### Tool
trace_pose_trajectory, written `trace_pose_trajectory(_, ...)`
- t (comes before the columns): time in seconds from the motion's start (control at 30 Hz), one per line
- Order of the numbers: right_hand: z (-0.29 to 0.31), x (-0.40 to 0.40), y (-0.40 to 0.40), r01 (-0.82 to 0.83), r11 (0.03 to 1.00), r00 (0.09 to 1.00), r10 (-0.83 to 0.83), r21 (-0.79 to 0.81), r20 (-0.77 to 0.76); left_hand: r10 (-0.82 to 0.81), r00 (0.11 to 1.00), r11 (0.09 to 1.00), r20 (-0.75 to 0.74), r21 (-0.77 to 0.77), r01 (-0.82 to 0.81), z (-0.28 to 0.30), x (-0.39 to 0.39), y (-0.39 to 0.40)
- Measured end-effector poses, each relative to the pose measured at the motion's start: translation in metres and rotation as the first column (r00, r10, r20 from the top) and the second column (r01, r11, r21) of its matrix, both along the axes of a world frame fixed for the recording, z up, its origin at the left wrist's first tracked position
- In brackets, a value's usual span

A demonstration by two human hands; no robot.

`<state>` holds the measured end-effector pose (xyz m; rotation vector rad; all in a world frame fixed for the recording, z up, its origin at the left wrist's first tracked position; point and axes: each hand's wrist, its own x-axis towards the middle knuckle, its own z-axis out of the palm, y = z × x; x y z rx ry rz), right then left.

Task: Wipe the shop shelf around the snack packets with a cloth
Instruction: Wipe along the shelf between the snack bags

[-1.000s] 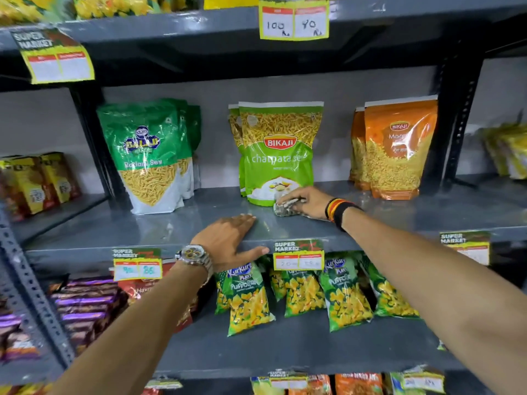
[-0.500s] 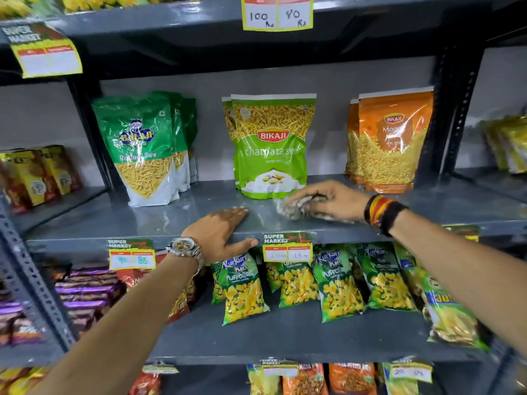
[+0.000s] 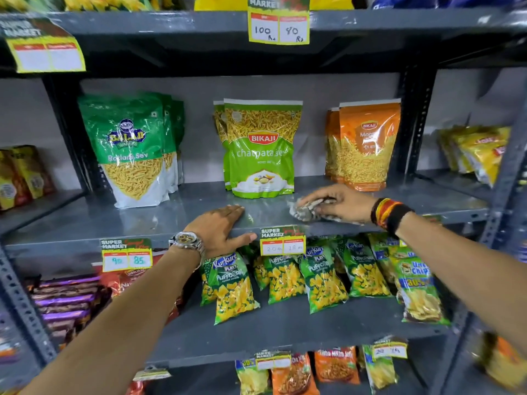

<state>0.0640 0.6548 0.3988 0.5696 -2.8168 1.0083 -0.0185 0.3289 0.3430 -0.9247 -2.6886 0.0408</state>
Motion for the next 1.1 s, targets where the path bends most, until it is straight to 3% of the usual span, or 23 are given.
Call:
trace_pose_trajectory(0.1,0.012,-0.016,0.020,0.133,0.990,0.987,-0.136,-0.041,-0.085,-0.047,0.997,0.999,-0.055,-0.007,0.047,0.003,0.010,0.018)
trace_pose_trajectory(0.27,0.011,-0.069,0.026,0.201,0.979,0.975,-0.201,-0.005,-0.098,-0.104,0.993,0.993,-0.059,-0.056,0.101,0.003,0.003,0.066)
trace_pose_trajectory(0.5,-0.011,-0.134,-0.002,0.006,0.997,0.998,-0.002,0.075,-0.055,-0.046,0.999,0.999,-0.007,-0.029,0.046,-0.003,-0.005,0.075)
trace_pose_trajectory(0.7,-0.022,-0.157,-0.002,-0.068,0.986,0.996,0.076,0.150,-0.051,-0.052,0.999,0.999,-0.014,-0.014,0.052,-0.008,-0.009,0.075)
trace_pose_trajectory(0.83,-0.002,-0.134,0.017,-0.183,0.968,0.982,0.171,0.173,0.084,-0.065,0.998,0.998,-0.016,0.007,0.065,-0.008,-0.006,0.075)
trace_pose_trajectory(0.9,0.008,-0.122,0.035,-0.129,0.985,0.989,0.120,0.112,0.081,-0.063,0.998,0.998,-0.011,0.002,0.063,-0.007,-0.005,0.075)
trace_pose_trajectory(1.0,0.010,-0.124,0.055,0.063,0.998,0.997,-0.064,-0.022,-0.046,-0.053,0.999,0.999,-0.006,-0.001,0.053,-0.007,-0.005,0.076)
trace_pose_trajectory(1.1,-0.004,-0.134,0.049,0.136,0.991,0.990,-0.136,-0.004,-0.040,-0.058,0.998,0.998,-0.015,-0.005,0.058,-0.007,-0.008,0.076)
